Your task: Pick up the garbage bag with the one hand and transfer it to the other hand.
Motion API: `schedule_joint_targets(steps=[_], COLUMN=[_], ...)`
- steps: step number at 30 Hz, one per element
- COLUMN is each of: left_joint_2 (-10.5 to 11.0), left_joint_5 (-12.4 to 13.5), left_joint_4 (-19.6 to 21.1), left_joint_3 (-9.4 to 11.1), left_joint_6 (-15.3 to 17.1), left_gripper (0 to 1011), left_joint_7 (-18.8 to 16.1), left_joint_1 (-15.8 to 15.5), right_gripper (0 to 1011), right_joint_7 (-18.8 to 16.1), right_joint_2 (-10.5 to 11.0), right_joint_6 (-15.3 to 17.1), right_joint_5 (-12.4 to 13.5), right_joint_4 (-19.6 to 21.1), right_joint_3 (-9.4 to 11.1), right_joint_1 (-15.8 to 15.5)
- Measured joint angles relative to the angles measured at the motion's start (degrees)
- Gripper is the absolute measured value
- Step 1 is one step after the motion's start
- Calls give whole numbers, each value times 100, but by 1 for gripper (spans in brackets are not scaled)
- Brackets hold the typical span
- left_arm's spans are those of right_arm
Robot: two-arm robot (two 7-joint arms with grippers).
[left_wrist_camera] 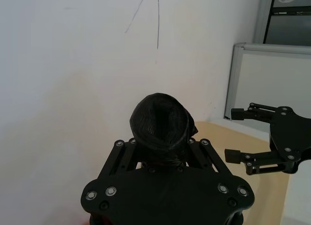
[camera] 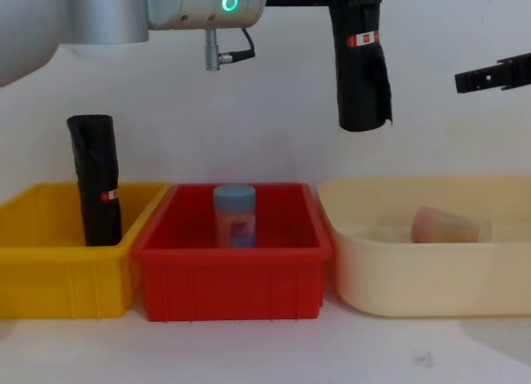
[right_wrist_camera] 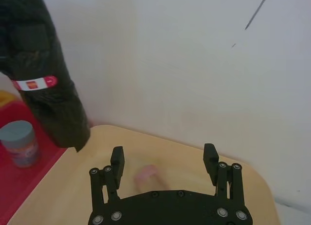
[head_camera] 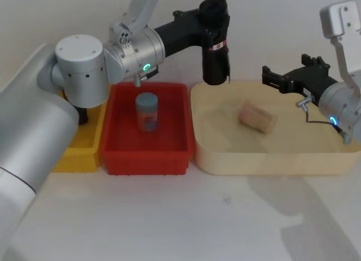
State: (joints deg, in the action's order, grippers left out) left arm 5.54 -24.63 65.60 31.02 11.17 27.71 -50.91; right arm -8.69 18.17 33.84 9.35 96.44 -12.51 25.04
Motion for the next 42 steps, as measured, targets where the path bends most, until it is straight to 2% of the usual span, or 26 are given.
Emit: schedule_joint_targets(steps=[13,23,31,42], left_joint_2=[-82,-106,-115,-120], left_joint_5=[7,7,7,6], left_joint_4=[-145,-184,-201,-211], left_joint_3=[66,85,91,97], left_joint_6=[-30,-37,-41,-44], left_gripper=[345,345,345,345], left_joint_7=[33,40,46,48], left_joint_1=[-82,-105,-115,-120], right_gripper=[1000,1000,999,1000], right_joint_7=[-509,-1112,-1517,-1541], right_joint_2=[77,116,68,-34], right_joint_6=[-139,-344,-523,-698], right_joint_5=[247,618,907,981], right_joint_4=[204,266,104,-161], right_joint_3=[2,-70,-143,-241], right_joint_1=[-52,-46,29,158])
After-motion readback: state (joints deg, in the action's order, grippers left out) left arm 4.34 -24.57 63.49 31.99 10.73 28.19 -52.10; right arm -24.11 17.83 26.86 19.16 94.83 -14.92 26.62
